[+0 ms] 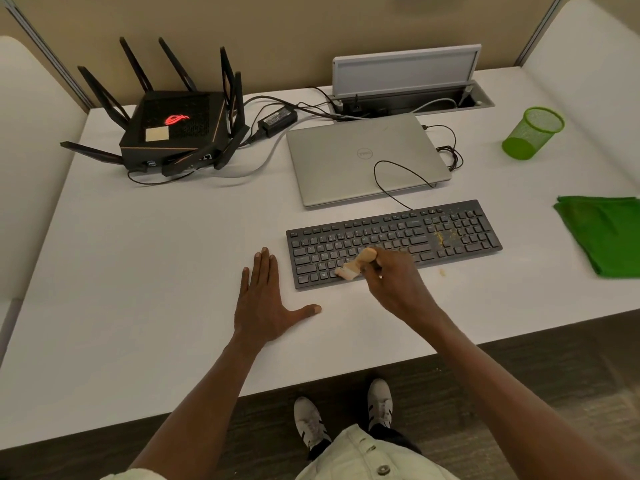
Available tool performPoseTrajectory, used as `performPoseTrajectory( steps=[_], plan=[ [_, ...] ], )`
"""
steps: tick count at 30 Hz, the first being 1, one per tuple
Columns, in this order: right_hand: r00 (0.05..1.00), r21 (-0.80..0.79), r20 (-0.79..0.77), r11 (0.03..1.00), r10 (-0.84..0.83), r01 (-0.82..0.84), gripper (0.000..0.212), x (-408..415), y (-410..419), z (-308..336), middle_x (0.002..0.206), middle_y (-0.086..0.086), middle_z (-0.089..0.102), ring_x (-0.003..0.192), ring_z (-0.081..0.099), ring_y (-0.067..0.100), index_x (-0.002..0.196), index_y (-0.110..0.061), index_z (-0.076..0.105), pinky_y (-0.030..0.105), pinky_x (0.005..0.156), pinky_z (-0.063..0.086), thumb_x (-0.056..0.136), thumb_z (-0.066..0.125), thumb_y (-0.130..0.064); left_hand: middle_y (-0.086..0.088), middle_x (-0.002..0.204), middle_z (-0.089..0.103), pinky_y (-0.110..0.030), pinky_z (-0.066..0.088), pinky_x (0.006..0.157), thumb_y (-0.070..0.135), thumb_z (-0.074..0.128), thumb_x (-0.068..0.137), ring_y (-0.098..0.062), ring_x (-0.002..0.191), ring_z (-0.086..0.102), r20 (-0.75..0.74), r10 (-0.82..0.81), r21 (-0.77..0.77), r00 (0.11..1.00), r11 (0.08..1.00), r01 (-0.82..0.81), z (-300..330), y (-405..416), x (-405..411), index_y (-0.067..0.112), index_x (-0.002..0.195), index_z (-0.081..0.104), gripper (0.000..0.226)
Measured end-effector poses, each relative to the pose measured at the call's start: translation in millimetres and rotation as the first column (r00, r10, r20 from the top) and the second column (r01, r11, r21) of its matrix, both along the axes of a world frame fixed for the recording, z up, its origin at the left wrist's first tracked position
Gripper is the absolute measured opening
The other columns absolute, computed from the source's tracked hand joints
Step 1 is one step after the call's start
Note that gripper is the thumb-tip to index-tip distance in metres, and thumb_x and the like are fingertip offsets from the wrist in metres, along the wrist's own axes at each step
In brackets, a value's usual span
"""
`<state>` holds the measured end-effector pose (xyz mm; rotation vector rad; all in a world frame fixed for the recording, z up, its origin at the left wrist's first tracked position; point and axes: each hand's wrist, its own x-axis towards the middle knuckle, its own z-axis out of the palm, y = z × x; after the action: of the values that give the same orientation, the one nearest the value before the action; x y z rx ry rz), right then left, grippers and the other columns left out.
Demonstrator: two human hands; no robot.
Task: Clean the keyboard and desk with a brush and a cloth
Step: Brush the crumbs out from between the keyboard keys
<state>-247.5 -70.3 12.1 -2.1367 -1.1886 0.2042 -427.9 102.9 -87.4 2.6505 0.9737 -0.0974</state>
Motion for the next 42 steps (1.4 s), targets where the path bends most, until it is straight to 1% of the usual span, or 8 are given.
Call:
performPoseTrajectory(
  steps=[7, 10, 18, 23, 28, 30, 35, 42],
  plan=[
    [0.987, -0.046, -0.031, 0.987, -0.158, 0.156, 0.014, 28.6, -21.4, 0.0, 0.066, 0.004, 0.066, 0.054, 0.056, 0.008, 0.085, -0.006, 0.067, 0.023, 0.053, 0.038, 0.096, 0.057, -0.009, -0.007, 0.168, -0.023, -0.042, -0.009, 0.127, 0.111, 0.02, 0.057, -0.018, 0.155, -0.023, -0.011, -0.003, 0.007, 1.0, 1.0, 0.003, 0.2, -0.3, 0.2, 0.007, 0.162, -0.009, 0.15],
    [0.986, -0.028, -0.011, 0.986, -0.164, 0.163, 0.018, 30.2, -23.5, 1.5, 0.065, 0.003, 0.065, 0.054, 0.056, 0.007, 0.085, -0.006, 0.068, 0.021, 0.05, 0.043, 0.097, 0.056, -0.013, -0.007, 0.168, -0.025, -0.042, -0.009, 0.127, 0.111, 0.019, 0.057, -0.018, 0.154, -0.024, -0.016, -0.005, 0.009, 1.0, 1.0, 0.005, 0.1, -0.4, 0.0, 0.007, 0.161, -0.01, 0.15],
    [0.995, 0.009, -0.051, 0.997, -0.083, 0.083, 0.011, 9.9, -11.2, -8.9, 0.075, 0.003, 0.069, 0.064, 0.063, 0.014, 0.09, -0.008, 0.068, 0.038, 0.058, 0.053, 0.095, 0.059, -0.012, -0.007, 0.168, -0.021, -0.042, -0.007, 0.127, 0.11, 0.022, 0.058, -0.018, 0.155, -0.021, 0.0, -0.003, 0.006, 1.0, 1.0, 0.003, 1.4, -0.9, -0.7, 0.006, 0.162, -0.007, 0.149],
    [0.981, -0.034, -0.003, 0.981, -0.193, 0.193, 0.013, 32.1, -33.6, 0.2, 0.06, -0.012, 0.053, 0.05, 0.051, 0.001, 0.086, -0.009, 0.067, 0.015, 0.051, 0.036, 0.095, 0.059, -0.008, -0.007, 0.168, -0.024, -0.042, -0.009, 0.127, 0.11, 0.022, 0.059, -0.018, 0.154, -0.023, -0.014, -0.008, 0.004, 1.0, 1.0, 0.008, 0.7, -0.4, -0.3, 0.007, 0.161, -0.009, 0.149],
    [0.98, 0.015, 0.014, 0.98, -0.197, 0.197, 0.013, 26.6, -30.0, 2.8, 0.063, -0.004, 0.061, 0.054, 0.055, 0.003, 0.086, -0.009, 0.067, 0.038, 0.058, 0.054, 0.096, 0.059, -0.012, -0.007, 0.167, -0.025, -0.042, -0.009, 0.127, 0.11, 0.021, 0.059, -0.018, 0.154, -0.024, -0.012, -0.009, 0.007, 1.0, 1.0, 0.009, 0.7, -0.3, -0.9, 0.007, 0.161, -0.01, 0.149],
    [0.988, 0.018, -0.007, 0.987, -0.157, 0.158, 0.01, 14.7, -24.3, 0.6, 0.069, -0.002, 0.064, 0.057, 0.056, 0.005, 0.092, -0.008, 0.069, 0.031, 0.053, 0.05, 0.095, 0.059, -0.011, -0.007, 0.168, -0.023, -0.041, -0.009, 0.127, 0.11, 0.02, 0.058, -0.018, 0.155, -0.023, -0.007, -0.006, 0.007, 1.0, 1.0, 0.006, 0.9, -0.8, -0.9, 0.007, 0.161, -0.01, 0.149],
    [0.98, -0.005, -0.018, 0.98, -0.2, 0.2, 0.009, 17.3, -29.8, -9.5, 0.07, -0.001, 0.064, 0.057, 0.056, 0.009, 0.094, -0.008, 0.069, 0.034, 0.052, 0.05, 0.095, 0.06, -0.01, -0.007, 0.168, -0.024, -0.04, -0.01, 0.126, 0.11, 0.021, 0.058, -0.018, 0.154, -0.024, -0.013, -0.001, 0.009, 1.0, 1.0, 0.001, 1.7, -0.7, -0.6, 0.007, 0.161, -0.01, 0.149],
    [0.962, 0.027, -0.026, 0.962, -0.27, 0.271, 0.024, 30.9, -28.8, 0.0, 0.055, -0.006, 0.051, 0.045, 0.047, 0.006, 0.072, -0.01, 0.057, 0.014, 0.044, 0.031, 0.096, 0.059, -0.011, -0.006, 0.168, -0.022, -0.043, -0.006, 0.128, 0.11, 0.027, 0.059, -0.018, 0.155, -0.022, 0.013, -0.001, -0.001, 1.0, 1.0, 0.001, -0.2, -0.8, -0.5, 0.007, 0.162, -0.007, 0.149]
  ],
)
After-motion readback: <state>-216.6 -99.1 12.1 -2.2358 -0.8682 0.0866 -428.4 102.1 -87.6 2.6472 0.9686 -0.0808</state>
